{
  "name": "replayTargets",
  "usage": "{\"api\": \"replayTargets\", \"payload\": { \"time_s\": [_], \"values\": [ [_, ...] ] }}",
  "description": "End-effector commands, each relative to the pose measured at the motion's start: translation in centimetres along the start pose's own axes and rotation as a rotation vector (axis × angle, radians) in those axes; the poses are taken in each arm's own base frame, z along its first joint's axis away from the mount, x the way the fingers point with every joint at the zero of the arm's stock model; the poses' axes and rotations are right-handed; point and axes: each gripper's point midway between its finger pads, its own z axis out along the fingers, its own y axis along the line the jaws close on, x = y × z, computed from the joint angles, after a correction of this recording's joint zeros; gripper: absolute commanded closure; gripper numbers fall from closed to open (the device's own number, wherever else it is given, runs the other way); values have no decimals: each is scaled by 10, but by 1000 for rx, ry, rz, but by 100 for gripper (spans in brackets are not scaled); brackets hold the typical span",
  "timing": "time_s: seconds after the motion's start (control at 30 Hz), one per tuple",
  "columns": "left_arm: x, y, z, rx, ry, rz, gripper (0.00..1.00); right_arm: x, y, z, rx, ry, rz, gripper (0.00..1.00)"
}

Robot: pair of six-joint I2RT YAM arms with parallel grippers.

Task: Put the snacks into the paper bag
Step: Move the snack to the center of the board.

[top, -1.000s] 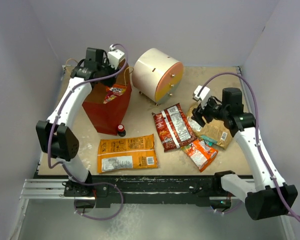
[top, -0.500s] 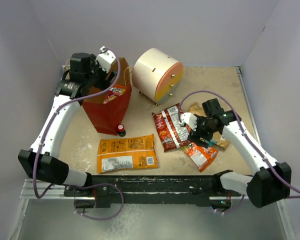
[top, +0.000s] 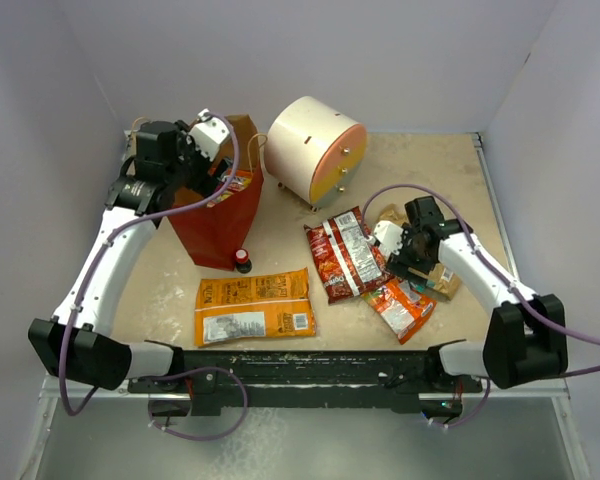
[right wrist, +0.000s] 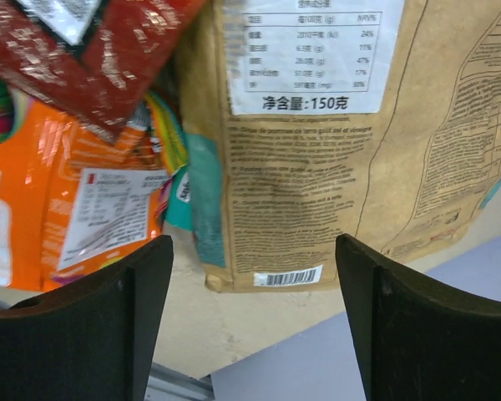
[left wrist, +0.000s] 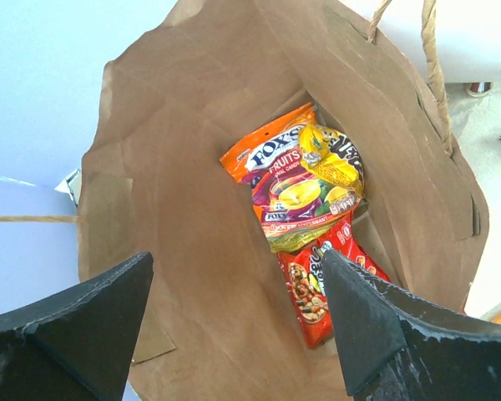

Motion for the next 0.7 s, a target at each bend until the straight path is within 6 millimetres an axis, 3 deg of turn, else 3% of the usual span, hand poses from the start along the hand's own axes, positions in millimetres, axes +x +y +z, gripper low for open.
{"api": "replayTargets", "payload": {
  "time_s": [0.0,0.3,0.67],
  "values": [
    [-18,7,-8,-26,-85,28,14,10,-16,10,66,65,15,19],
    [-11,2,-6,-19,-81,23,13,19,-35,26,175,111,36,14],
    [-11,2,-10,-25,-87,29,12,-2,-100,16,360,38,167,27]
  ]
}}
